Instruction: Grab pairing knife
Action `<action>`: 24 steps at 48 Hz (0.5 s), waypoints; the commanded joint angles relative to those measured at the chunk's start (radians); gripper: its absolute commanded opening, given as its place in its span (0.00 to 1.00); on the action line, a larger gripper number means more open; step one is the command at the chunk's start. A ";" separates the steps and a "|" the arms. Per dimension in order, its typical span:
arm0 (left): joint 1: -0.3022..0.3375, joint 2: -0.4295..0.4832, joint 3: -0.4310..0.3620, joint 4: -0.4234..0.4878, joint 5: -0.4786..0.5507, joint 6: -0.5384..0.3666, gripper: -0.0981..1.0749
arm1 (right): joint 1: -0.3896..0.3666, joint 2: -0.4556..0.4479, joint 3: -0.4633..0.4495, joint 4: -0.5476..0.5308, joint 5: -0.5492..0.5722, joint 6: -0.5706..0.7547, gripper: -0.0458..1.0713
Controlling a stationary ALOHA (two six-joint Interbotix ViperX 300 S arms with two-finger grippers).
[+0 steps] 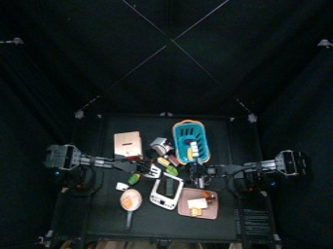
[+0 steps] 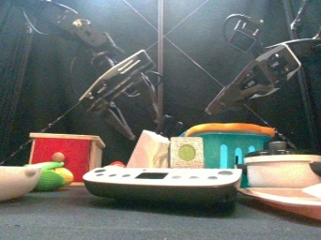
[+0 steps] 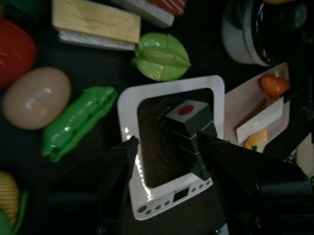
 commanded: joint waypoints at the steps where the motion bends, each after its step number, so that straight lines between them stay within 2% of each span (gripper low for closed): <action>1: 0.037 -0.104 0.032 0.051 -0.054 0.005 0.84 | -0.005 -0.021 -0.034 -0.002 -0.011 -0.003 0.94; 5: 0.067 -0.169 0.077 0.126 -0.124 0.014 0.84 | -0.009 -0.021 -0.052 -0.003 -0.021 -0.002 0.94; 13: 0.143 -0.272 0.215 0.350 -0.331 0.058 0.84 | -0.035 -0.014 -0.084 0.017 -0.094 0.005 0.94; 18: 0.176 -0.310 0.295 0.440 -0.472 0.063 0.84 | -0.044 -0.008 -0.097 0.078 -0.129 0.005 0.94; 24: 0.229 -0.350 0.357 0.532 -0.586 0.081 0.84 | -0.075 0.002 -0.110 0.164 -0.135 0.006 0.94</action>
